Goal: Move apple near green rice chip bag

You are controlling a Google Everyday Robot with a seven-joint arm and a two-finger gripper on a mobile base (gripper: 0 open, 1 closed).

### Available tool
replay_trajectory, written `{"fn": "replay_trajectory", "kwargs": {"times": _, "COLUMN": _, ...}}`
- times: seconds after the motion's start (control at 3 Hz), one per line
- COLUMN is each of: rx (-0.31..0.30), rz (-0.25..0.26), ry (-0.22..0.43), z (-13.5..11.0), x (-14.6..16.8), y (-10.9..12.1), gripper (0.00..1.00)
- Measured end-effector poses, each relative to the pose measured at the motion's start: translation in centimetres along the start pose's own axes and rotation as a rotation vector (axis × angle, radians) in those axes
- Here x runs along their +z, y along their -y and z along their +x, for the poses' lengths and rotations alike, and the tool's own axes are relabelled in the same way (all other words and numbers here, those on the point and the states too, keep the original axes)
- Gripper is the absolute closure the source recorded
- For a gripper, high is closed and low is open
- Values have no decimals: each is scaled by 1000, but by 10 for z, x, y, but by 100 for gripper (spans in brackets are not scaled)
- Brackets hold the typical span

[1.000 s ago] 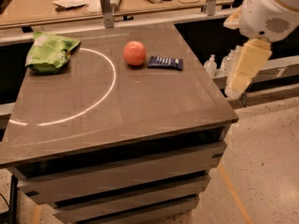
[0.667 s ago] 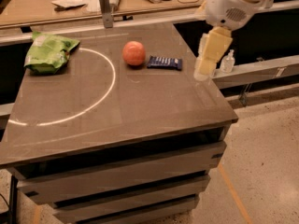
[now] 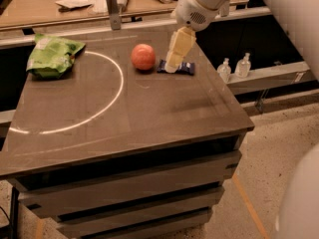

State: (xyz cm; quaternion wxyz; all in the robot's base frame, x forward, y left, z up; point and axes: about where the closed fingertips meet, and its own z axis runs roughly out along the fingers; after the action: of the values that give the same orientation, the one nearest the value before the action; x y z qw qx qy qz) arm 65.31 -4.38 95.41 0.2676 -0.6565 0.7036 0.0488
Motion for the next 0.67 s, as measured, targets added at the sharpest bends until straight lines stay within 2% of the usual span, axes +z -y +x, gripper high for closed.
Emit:
{"fn": "replay_trajectory", "kwargs": {"times": 0.33, "rx": 18, "rz": -16, "ry": 4, "z": -10, "x": 43, "y": 24, "gripper": 0}}
{"fn": "replay_trajectory", "kwargs": {"times": 0.67, "rx": 51, "rz": -58, "ry": 33, "z": -19, "x": 80, "y": 33, "gripper": 0}}
